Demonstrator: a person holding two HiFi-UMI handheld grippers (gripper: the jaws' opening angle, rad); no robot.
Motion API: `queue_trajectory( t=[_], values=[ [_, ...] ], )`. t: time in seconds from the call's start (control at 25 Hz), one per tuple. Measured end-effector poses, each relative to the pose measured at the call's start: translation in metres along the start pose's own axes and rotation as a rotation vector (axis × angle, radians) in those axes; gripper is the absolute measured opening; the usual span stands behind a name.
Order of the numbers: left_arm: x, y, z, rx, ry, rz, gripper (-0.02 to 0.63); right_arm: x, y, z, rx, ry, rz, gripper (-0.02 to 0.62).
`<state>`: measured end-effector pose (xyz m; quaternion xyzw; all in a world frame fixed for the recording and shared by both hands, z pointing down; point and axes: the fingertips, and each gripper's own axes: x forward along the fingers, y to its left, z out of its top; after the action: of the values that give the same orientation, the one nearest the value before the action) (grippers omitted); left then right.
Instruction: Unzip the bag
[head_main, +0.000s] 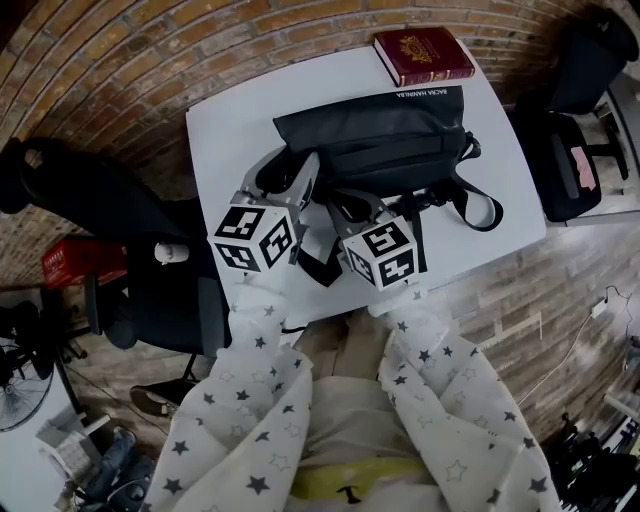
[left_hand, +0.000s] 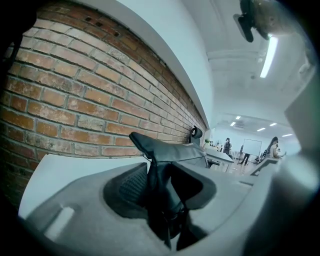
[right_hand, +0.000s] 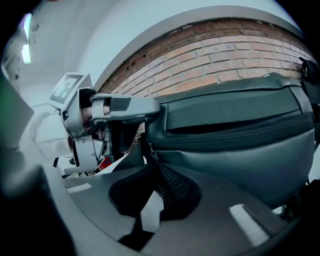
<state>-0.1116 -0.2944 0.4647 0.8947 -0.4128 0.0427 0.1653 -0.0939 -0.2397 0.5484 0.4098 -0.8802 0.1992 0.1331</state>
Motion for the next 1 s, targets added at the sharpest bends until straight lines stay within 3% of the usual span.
queue_trajectory(
  t=[0.4,1.0],
  values=[
    [-0.001,-0.001,-0.003,-0.005,-0.01,-0.019,0.138,-0.013,-0.009,0.005,-0.033,0.034,-0.047,0.018],
    [0.0,-0.001,-0.002,0.011,-0.009,-0.045,0.132,-0.021,-0.015,0.009,-0.024,0.083,-0.006,0.018]
  ],
)
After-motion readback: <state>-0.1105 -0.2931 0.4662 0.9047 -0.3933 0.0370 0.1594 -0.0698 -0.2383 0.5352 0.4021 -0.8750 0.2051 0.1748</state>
